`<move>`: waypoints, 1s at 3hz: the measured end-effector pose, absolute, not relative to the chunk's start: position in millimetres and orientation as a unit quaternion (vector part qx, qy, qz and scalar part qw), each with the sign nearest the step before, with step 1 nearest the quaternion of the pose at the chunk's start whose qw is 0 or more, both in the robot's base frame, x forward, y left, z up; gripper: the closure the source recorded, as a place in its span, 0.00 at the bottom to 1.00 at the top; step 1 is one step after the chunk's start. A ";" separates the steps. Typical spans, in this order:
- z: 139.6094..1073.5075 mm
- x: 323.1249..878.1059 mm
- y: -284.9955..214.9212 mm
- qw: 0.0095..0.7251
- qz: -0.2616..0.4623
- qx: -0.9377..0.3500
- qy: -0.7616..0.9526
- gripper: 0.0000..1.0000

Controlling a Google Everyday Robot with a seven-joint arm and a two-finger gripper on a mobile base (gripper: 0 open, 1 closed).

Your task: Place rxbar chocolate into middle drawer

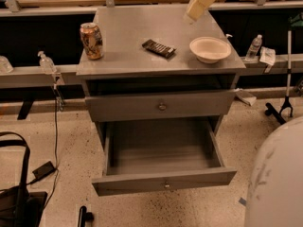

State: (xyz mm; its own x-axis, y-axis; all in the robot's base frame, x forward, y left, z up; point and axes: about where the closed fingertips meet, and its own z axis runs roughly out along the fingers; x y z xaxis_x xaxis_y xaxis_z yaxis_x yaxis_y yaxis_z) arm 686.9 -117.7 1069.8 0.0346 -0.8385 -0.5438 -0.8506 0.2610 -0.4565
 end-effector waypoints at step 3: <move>936.0 760.7 -97.3 0.398 0.030 -0.486 0.778 0.00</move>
Offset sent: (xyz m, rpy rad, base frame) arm 0.1111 0.0336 -0.1564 0.1867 -0.0890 -0.3854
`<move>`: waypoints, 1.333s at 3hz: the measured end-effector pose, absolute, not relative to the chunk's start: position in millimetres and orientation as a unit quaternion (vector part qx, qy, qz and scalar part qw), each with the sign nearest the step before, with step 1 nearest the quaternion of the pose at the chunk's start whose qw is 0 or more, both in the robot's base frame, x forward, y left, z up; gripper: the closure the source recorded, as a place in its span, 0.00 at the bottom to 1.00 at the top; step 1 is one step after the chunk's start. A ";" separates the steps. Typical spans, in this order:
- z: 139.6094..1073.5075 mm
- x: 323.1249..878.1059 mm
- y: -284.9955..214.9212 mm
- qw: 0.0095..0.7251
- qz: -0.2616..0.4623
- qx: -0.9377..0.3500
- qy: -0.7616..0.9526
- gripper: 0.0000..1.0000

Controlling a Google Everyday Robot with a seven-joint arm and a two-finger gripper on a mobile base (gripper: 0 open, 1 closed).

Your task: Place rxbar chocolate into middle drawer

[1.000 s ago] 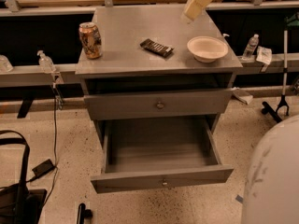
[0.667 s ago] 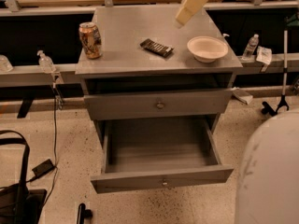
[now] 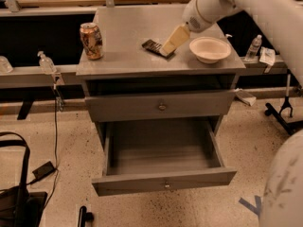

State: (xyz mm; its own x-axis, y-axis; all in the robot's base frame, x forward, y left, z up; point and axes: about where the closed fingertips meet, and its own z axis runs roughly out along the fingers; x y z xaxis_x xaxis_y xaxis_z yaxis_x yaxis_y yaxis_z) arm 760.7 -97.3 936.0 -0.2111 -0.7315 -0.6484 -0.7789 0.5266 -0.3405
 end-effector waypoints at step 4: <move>887.3 789.7 -73.7 0.441 0.075 -0.447 0.775 0.00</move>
Offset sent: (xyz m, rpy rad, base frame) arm 0.0124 0.0095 -0.0475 0.0877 0.0107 -0.0532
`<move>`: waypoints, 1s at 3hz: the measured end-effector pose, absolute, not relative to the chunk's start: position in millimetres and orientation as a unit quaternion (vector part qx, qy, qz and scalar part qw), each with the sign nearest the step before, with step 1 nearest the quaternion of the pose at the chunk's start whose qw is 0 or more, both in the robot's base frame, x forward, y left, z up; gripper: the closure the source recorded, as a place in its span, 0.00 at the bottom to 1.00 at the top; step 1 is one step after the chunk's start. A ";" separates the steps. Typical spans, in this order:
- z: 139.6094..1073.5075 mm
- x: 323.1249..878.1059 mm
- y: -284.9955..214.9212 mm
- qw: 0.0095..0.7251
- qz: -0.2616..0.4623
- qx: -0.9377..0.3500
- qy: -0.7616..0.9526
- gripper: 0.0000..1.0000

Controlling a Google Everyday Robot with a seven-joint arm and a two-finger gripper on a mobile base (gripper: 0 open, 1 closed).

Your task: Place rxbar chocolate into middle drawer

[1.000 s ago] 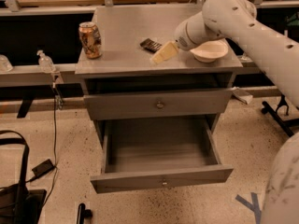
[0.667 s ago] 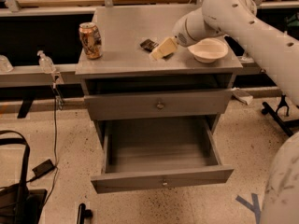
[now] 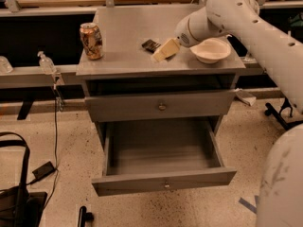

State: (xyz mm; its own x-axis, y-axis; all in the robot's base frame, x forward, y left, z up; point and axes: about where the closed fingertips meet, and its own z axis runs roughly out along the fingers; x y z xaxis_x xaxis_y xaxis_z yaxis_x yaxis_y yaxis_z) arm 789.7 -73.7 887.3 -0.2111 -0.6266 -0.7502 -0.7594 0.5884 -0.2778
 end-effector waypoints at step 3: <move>854.5 833.2 -67.5 0.451 0.092 -0.442 0.770 0.17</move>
Offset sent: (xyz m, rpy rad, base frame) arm 0.0596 0.0093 -0.0291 0.0601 -0.0420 0.0147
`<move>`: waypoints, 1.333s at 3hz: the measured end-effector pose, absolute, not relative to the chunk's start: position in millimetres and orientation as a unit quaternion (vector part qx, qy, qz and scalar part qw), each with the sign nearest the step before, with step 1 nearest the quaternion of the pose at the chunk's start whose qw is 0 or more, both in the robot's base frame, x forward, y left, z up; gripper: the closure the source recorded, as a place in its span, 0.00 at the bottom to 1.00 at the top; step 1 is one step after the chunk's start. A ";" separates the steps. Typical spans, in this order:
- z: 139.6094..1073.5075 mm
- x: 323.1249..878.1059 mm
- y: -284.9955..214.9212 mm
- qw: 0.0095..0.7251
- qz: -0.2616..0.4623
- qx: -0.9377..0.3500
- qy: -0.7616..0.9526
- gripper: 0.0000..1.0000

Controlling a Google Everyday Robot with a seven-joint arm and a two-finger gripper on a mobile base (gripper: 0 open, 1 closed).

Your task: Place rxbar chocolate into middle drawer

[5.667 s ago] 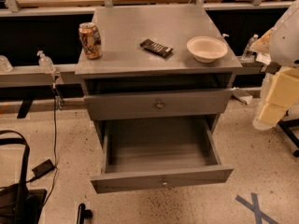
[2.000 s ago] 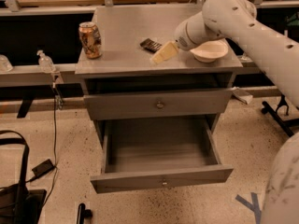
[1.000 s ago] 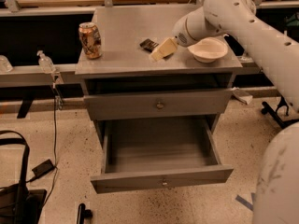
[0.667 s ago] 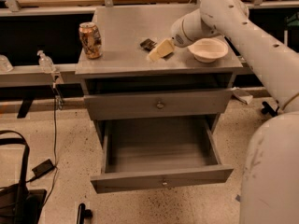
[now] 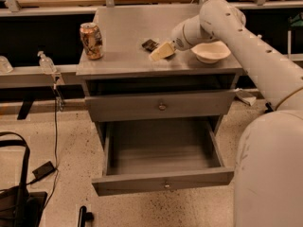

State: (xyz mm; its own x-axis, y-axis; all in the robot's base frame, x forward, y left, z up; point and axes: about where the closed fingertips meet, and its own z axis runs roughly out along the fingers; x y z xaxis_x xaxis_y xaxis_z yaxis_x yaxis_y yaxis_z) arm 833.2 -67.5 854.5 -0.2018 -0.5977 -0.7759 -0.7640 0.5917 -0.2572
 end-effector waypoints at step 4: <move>829.1 838.6 -70.5 0.425 0.109 -0.426 0.792 0.64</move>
Offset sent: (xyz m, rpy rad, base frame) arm 0.0064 -0.0058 -0.0428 -0.0081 0.1196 -0.0289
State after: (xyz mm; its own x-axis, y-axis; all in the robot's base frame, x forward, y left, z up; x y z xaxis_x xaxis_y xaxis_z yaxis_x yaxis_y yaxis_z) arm 838.6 -70.5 829.1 -0.2770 -0.5814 -0.7650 -0.7667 0.6137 -0.1888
